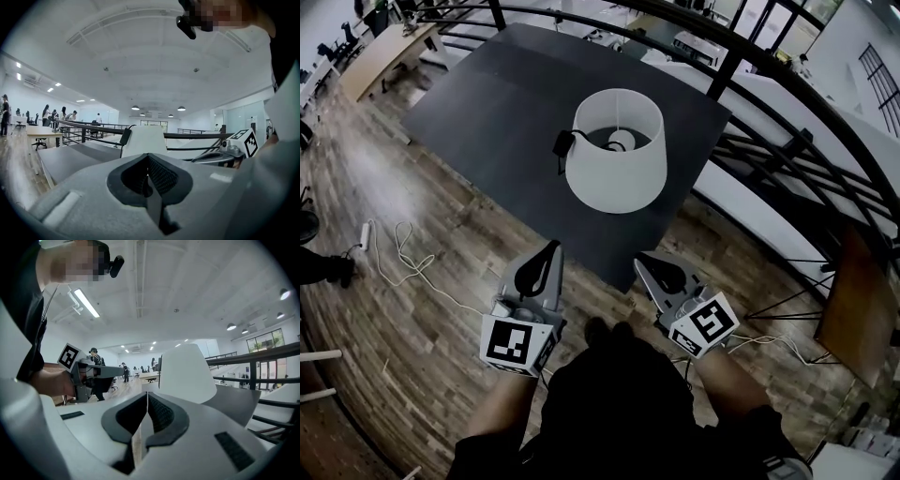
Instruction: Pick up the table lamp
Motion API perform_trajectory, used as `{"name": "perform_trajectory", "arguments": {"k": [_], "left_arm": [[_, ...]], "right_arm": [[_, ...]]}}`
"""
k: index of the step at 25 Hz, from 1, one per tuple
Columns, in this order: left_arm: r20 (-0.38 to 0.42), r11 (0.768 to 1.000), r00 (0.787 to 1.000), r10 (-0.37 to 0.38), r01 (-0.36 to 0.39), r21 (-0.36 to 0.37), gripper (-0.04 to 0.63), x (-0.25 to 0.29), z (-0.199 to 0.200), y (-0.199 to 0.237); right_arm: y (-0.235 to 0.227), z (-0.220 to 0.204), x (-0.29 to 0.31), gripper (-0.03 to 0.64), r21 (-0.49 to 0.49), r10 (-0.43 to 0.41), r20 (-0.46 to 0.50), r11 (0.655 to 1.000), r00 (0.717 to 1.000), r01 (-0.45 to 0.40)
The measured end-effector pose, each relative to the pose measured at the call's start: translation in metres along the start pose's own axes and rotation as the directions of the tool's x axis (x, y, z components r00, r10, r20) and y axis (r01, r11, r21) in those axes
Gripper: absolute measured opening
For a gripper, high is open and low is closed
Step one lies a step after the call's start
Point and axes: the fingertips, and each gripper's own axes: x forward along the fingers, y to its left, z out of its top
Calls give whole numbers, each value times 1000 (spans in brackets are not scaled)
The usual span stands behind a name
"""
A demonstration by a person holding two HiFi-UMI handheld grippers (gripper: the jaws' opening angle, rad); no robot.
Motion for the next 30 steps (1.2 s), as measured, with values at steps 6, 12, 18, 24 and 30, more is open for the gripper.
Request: {"name": "perform_trajectory", "arguments": {"k": [6,12,18,24,30], "left_arm": [[1,1000,1000,7,-7,-8,5,27,-39,10],[-29,1000,999,17,-17,-5,5,51,-87,10],[-29,1000,1000,11,-10,26,5,78,-122,10],[8,999,1000,11,-11,36,5,109,-132,21],[57,998,998,26,-29,52,5,127,-122,31]], "right_arm": [[-26,-39,24,16,-9,-3,-2,1000,1000,3],[-57,-85,43,17,-2,-32,29,999,999,32],[-97,-119,73,29,-18,-116,50,993,992,117],[-132,-133,121,175,-59,-157,46,986,987,159],[-149,-130,156,241,-47,-185,72,981,980,189]]}}
